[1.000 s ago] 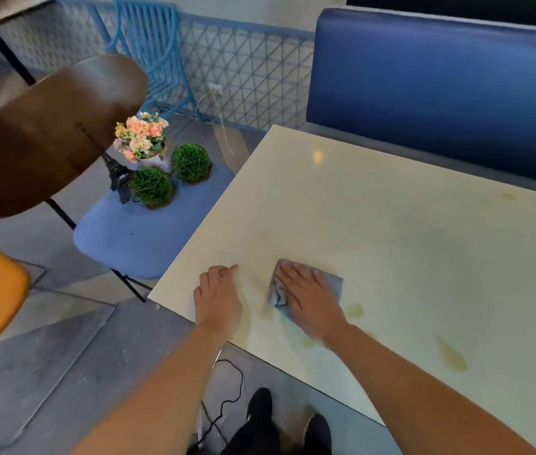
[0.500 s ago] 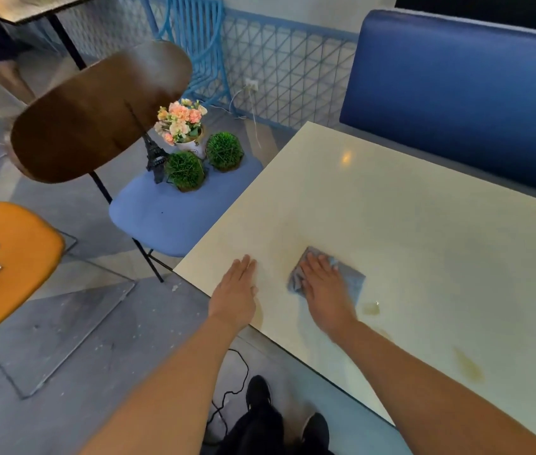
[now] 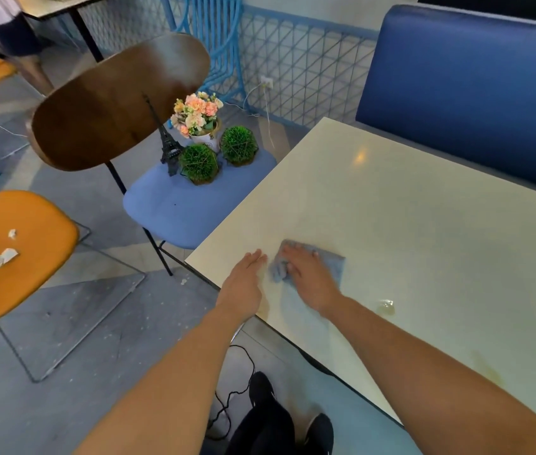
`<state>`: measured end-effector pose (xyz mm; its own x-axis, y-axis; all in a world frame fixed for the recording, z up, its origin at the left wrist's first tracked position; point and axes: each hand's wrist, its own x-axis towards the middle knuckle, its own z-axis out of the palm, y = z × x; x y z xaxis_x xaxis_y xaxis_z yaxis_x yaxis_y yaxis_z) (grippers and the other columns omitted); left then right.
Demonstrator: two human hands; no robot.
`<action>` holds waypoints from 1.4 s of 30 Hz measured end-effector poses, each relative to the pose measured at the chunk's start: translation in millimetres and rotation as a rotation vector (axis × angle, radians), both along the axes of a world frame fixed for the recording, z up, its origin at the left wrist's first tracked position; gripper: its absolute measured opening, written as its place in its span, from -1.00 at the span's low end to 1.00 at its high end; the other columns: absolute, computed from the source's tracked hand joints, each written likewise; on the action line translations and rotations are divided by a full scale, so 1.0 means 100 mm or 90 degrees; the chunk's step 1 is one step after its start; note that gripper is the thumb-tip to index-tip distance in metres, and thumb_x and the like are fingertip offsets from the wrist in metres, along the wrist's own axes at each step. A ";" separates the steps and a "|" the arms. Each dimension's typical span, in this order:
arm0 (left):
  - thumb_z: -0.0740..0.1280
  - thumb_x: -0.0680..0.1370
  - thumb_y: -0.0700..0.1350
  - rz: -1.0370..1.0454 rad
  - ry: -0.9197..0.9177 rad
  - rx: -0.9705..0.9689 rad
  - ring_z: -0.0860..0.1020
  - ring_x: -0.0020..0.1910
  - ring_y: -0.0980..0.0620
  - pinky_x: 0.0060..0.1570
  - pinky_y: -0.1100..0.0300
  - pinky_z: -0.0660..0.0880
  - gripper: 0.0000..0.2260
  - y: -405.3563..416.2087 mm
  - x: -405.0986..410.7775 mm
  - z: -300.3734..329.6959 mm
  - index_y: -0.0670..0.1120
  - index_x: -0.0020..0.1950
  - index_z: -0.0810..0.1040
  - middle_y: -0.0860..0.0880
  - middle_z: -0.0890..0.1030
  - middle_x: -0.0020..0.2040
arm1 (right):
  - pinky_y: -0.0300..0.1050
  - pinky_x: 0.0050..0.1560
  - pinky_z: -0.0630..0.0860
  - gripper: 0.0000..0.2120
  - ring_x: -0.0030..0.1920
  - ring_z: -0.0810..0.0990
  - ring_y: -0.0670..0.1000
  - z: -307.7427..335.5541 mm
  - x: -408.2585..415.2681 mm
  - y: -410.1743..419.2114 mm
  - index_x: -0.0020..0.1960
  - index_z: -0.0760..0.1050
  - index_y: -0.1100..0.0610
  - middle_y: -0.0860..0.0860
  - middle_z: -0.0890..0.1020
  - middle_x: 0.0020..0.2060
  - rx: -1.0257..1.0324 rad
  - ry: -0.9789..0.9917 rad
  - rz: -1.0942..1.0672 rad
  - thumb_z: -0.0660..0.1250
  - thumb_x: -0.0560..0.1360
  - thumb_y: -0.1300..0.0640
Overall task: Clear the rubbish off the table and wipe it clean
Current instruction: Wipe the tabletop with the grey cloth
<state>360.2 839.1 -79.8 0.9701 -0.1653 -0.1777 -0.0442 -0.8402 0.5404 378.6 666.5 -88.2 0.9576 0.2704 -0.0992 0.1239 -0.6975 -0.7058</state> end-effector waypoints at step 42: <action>0.11 0.59 -0.35 0.045 -0.004 0.070 0.09 0.48 0.04 0.41 0.29 0.12 -0.44 0.19 -0.39 0.12 -0.03 0.57 0.17 0.08 0.11 0.57 | 0.12 0.45 0.27 -0.61 0.38 0.41 0.03 -0.11 -1.11 0.34 0.32 0.51 -0.01 -0.05 0.51 0.31 -0.174 -0.189 0.035 0.08 0.58 0.01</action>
